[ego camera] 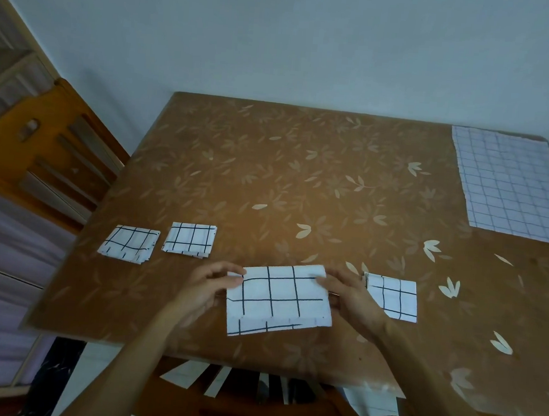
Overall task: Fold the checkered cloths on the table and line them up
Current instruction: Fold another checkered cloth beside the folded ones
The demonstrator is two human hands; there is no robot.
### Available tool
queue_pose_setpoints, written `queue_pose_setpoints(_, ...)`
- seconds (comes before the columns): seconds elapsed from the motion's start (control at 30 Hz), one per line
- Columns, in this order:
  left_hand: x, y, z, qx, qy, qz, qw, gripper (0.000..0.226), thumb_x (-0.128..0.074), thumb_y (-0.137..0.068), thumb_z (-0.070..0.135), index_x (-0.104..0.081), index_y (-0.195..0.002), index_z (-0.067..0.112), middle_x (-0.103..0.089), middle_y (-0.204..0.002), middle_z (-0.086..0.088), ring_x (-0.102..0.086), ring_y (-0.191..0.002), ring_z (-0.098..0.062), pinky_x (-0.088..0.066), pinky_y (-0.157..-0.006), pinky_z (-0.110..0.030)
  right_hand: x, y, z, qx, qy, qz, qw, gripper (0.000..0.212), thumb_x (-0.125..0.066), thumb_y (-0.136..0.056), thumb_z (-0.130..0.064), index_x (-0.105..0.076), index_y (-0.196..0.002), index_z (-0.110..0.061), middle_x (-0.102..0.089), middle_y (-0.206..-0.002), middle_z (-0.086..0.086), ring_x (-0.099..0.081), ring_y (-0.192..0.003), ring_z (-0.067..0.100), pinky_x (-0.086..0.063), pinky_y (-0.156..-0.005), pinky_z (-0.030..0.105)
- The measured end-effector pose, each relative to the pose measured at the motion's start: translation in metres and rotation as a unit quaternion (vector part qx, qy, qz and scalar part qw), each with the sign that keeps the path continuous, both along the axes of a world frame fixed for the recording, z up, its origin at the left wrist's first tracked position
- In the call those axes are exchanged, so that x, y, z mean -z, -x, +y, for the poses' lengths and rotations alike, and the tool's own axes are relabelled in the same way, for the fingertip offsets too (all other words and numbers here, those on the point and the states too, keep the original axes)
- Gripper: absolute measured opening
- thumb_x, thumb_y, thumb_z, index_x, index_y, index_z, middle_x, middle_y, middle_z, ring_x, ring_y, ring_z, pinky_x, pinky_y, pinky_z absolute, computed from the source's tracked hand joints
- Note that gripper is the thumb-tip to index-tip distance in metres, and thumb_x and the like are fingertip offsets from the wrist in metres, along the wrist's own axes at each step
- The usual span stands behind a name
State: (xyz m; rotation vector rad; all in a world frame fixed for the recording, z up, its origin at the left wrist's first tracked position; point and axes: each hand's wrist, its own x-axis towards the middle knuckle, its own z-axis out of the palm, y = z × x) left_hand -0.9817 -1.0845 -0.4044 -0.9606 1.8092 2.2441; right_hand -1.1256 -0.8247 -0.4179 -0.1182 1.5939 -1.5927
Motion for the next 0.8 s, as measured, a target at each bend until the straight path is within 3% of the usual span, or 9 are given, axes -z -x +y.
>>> queue_pose_setpoints(0.1, -0.002, -0.002, 0.001, 0.015, -0.005, 0.023, 1.0, 0.039, -0.07, -0.085, -0.003, -0.068, -0.119, 0.015, -0.074, -0.109, -0.017, -0.071, -0.103, -0.033, -0.061, -0.081, -0.038, 0.005, -0.002, 0.002, -0.041, -0.023, 0.003, 0.999, 0.038, -0.071, -0.09, -0.019, -0.063, -0.127, -0.011, -0.071, -0.12, 0.007, -0.068, -0.109, 0.027, -0.053, -0.097, 0.049)
queue_pose_setpoints(0.27, -0.002, -0.003, -0.005, 0.139, 0.044, -0.051, 0.988, 0.065, -0.085, -0.071, 0.005, -0.063, -0.127, 0.03, -0.066, -0.126, -0.005, -0.065, -0.114, -0.025, -0.06, -0.086, -0.042, 0.003, 0.0, 0.001, -0.014, -0.053, 0.036, 0.998, 0.016, -0.067, -0.092, -0.014, -0.071, -0.103, -0.003, -0.075, -0.1, 0.012, -0.071, -0.095, 0.029, -0.057, -0.089, 0.043)
queue_pose_setpoints(0.33, -0.008, 0.0, -0.001, 0.213, 0.05, -0.095, 0.971, 0.056, -0.085, -0.072, 0.017, -0.064, -0.122, 0.03, -0.066, -0.122, 0.0, -0.065, -0.112, -0.018, -0.057, -0.093, -0.04, -0.004, 0.002, -0.004, -0.024, -0.06, 0.059, 0.996, 0.014, -0.066, -0.094, -0.017, -0.071, -0.1, -0.006, -0.076, -0.095, 0.01, -0.071, -0.09, 0.025, -0.058, -0.078, 0.036)
queue_pose_setpoints(0.43, -0.018, 0.005, 0.016, 0.21, 0.012, -0.119, 0.97, 0.028, -0.072, -0.087, 0.023, -0.066, -0.115, 0.023, -0.074, -0.106, 0.002, -0.07, -0.102, -0.017, -0.054, -0.097, -0.037, -0.013, 0.004, -0.015, -0.043, -0.05, 0.076, 0.995, 0.015, -0.067, -0.093, -0.023, -0.073, -0.1, -0.011, -0.075, -0.094, 0.008, -0.071, -0.087, 0.023, -0.055, -0.074, 0.03)
queue_pose_setpoints(0.53, -0.011, 0.009, 0.029, 0.196, 0.017, -0.056, 0.979, 0.031, -0.07, -0.09, 0.025, -0.069, -0.12, 0.019, -0.075, -0.112, -0.001, -0.071, -0.105, -0.02, -0.056, -0.093, -0.04, -0.018, 0.0, -0.025, 0.042, 0.018, 0.003, 0.999, 0.032, -0.069, -0.09, -0.034, -0.071, -0.113, -0.012, -0.071, -0.112, 0.016, -0.068, -0.103, 0.03, -0.055, -0.091, 0.043)
queue_pose_setpoints(0.6, -0.007, 0.011, 0.037, 0.128, 0.02, -0.028, 0.991, 0.029, -0.07, -0.091, 0.023, -0.069, -0.119, 0.018, -0.075, -0.113, -0.001, -0.072, -0.103, -0.019, -0.058, -0.091, -0.042, -0.019, -0.006, -0.031, 0.081, 0.058, -0.049, 0.994, 0.045, -0.063, -0.093, -0.043, -0.065, -0.124, -0.011, -0.068, -0.122, 0.017, -0.064, -0.115, 0.034, -0.05, -0.1, 0.05)
queue_pose_setpoints(0.7, -0.003, 0.017, 0.049, 0.066, 0.038, -0.004, 0.997, 0.031, -0.072, -0.09, 0.023, -0.068, -0.12, 0.019, -0.076, -0.112, 0.001, -0.072, -0.102, -0.018, -0.059, -0.09, -0.043, -0.014, -0.023, -0.037, 0.046, 0.02, -0.033, 0.998, 0.049, -0.059, -0.091, -0.056, -0.067, -0.122, -0.019, -0.072, -0.119, 0.008, -0.068, -0.111, 0.028, -0.049, -0.1, 0.05)
queue_pose_setpoints(0.8, -0.001, 0.018, 0.056, 0.071, 0.073, -0.01, 0.995, 0.034, -0.075, -0.087, 0.026, -0.068, -0.119, 0.019, -0.076, -0.11, 0.003, -0.073, -0.1, -0.016, -0.06, -0.089, -0.043, -0.014, -0.035, -0.042, 0.021, -0.019, -0.006, 1.0, 0.034, -0.053, -0.098, -0.044, -0.066, -0.116, -0.019, -0.076, -0.106, 0.002, -0.073, -0.096, 0.021, -0.058, -0.087, 0.037)
